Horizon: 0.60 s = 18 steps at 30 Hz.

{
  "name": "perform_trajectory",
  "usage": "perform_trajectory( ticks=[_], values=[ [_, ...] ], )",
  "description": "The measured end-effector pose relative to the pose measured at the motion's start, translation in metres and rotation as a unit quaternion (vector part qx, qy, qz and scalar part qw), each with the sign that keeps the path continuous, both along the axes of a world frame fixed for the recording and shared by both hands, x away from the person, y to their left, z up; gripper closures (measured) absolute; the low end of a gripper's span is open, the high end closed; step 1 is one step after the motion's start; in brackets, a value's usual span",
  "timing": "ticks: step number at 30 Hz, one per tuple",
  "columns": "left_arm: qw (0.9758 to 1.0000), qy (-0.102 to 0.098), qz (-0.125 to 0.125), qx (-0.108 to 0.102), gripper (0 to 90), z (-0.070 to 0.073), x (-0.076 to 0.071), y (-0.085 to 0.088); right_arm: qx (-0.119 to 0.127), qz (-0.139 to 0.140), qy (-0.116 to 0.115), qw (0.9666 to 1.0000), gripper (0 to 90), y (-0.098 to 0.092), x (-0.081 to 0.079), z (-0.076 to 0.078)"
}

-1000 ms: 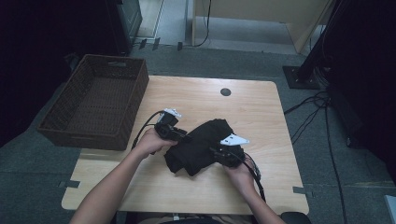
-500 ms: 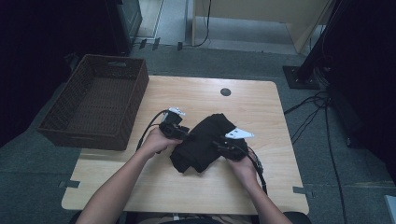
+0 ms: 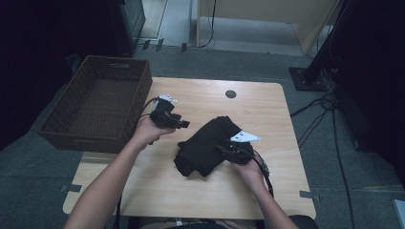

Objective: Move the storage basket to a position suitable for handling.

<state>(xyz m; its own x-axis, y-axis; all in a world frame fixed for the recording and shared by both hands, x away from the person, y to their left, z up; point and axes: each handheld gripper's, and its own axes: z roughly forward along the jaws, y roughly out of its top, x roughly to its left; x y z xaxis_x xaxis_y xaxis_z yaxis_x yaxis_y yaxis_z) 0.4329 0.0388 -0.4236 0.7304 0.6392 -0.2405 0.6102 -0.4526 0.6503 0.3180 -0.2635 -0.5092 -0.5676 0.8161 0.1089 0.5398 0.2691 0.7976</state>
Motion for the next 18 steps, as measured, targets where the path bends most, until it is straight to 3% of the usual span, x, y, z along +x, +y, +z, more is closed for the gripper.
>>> perform_trajectory(
  ticks=[12,18],
  values=[
    [0.9969,-0.037,0.066,0.022,43.3,0.047,0.010,0.054,0.007,0.004,-0.004,1.0000,50.7,0.000,0.004,-0.002],
    [0.9916,-0.048,0.113,0.043,43.0,0.061,0.021,0.089,0.001,0.007,-0.001,1.0000,50.6,0.004,0.009,-0.001]
  ],
)
